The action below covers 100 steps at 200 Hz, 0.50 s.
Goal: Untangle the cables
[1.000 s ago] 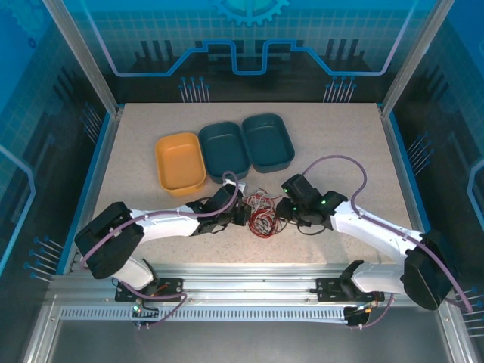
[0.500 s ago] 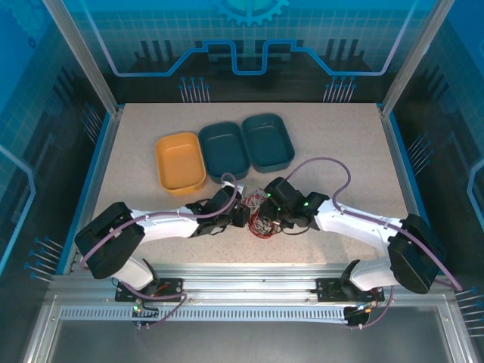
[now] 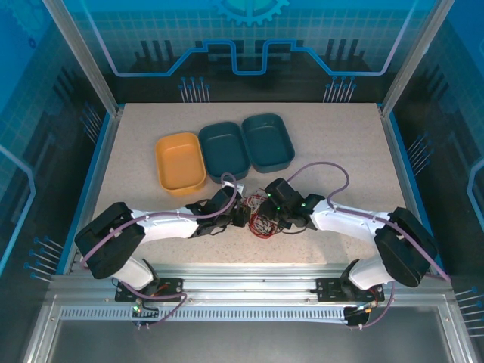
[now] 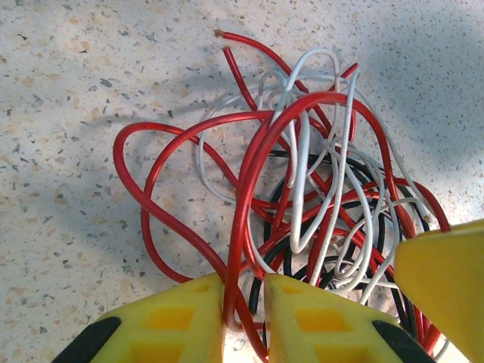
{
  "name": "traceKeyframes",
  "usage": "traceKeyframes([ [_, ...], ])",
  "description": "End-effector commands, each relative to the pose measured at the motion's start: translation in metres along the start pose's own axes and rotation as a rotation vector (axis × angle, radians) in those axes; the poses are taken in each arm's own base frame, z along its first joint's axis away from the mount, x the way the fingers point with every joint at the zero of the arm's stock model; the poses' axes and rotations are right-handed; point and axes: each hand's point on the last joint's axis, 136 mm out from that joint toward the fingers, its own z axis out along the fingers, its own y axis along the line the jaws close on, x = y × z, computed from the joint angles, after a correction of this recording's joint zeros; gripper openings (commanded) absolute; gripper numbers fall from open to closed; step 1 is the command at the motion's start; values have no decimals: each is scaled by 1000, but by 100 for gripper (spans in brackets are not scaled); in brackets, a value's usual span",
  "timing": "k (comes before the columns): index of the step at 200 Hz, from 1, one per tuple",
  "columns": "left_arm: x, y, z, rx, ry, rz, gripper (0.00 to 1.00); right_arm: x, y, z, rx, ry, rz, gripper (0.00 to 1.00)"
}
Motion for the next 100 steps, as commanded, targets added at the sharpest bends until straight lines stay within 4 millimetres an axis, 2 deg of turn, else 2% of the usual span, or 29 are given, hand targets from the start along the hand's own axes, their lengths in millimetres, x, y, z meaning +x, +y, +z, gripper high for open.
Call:
traceKeyframes([
  [1,8,1,4,10,27,-22,20,-4,1,7,-31,-3,50,30],
  [36,9,4,4,-7,27,-29,19,-5,9,3,-47,7,33,13],
  [67,7,10,2,-37,14,-34,18,-4,19,-11,-91,11,18,8],
  [78,7,11,2,-41,12,-37,17,-5,18,-17,-92,5,12,8],
  [100,7,11,3,-42,13,-41,13,-7,16,-30,-90,-16,-5,1],
])
